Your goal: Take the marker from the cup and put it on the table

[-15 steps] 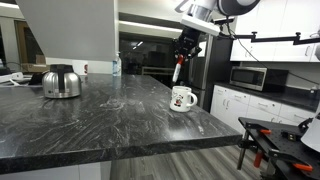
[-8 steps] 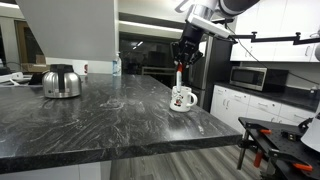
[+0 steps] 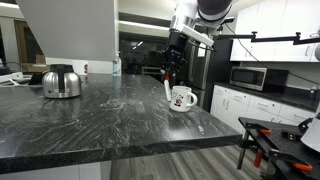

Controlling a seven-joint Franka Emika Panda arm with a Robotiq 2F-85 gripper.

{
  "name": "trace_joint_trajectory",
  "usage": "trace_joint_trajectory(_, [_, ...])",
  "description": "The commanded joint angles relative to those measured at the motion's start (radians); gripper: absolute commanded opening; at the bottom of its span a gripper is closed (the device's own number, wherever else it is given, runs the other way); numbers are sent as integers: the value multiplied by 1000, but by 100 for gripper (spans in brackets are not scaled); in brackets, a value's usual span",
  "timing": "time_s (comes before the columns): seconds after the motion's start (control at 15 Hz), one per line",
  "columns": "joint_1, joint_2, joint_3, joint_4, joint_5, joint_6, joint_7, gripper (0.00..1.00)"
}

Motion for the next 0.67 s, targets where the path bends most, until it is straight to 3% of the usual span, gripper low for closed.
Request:
trace_joint_trajectory(0.0, [-8,110,-2,151,93,-145,-169,6])
trace_joint_trajectory(0.27, [15,214,-28,284,14,-227,-147,6])
trace_joint_trajectory(0.6, [28,279,-41,361,-4,-242,-146,6])
